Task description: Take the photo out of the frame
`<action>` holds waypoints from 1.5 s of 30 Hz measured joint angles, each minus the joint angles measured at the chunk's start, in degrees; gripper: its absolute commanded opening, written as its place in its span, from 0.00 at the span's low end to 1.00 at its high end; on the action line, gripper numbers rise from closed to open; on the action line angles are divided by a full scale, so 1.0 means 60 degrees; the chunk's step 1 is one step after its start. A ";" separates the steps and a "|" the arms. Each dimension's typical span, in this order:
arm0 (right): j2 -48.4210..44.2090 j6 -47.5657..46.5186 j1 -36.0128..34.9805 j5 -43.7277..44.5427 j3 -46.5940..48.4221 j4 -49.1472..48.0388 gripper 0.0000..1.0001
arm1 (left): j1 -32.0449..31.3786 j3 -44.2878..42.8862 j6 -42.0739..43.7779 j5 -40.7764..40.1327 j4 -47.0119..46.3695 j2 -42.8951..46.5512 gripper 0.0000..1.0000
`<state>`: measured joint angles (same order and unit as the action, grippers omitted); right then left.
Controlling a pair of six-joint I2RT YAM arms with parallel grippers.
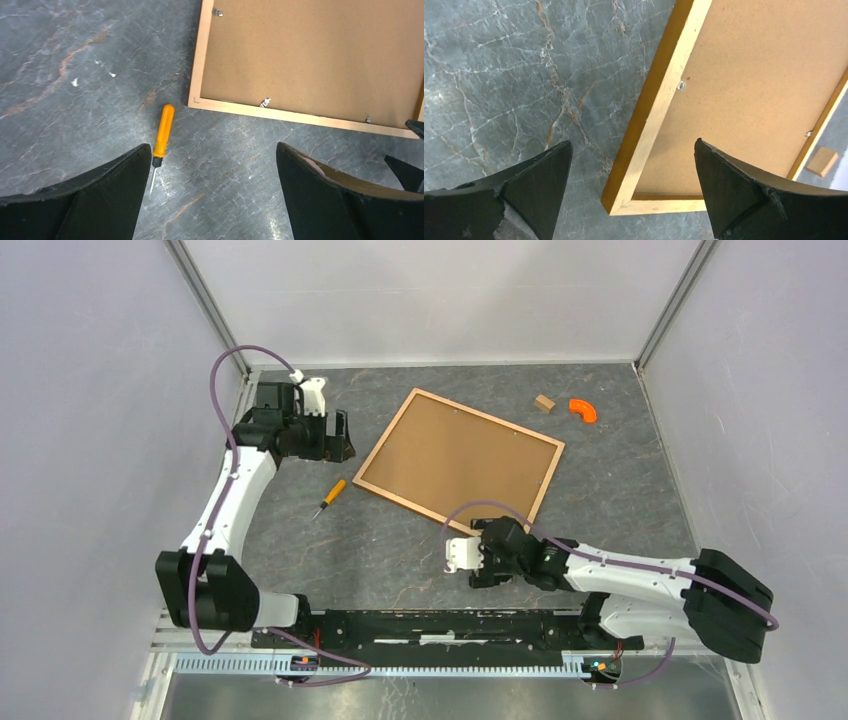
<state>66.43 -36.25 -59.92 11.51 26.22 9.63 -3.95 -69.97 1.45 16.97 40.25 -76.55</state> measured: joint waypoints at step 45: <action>0.4761 0.3891 0.9890 -0.5876 0.4419 0.1759 0.93 | -0.2295 -0.4885 0.1570 -0.2033 0.0291 -0.8072 0.21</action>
<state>95.00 -12.91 -0.58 -23.75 52.73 20.18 -17.72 -99.29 10.87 4.78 42.00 -124.99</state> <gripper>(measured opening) 0.945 0.314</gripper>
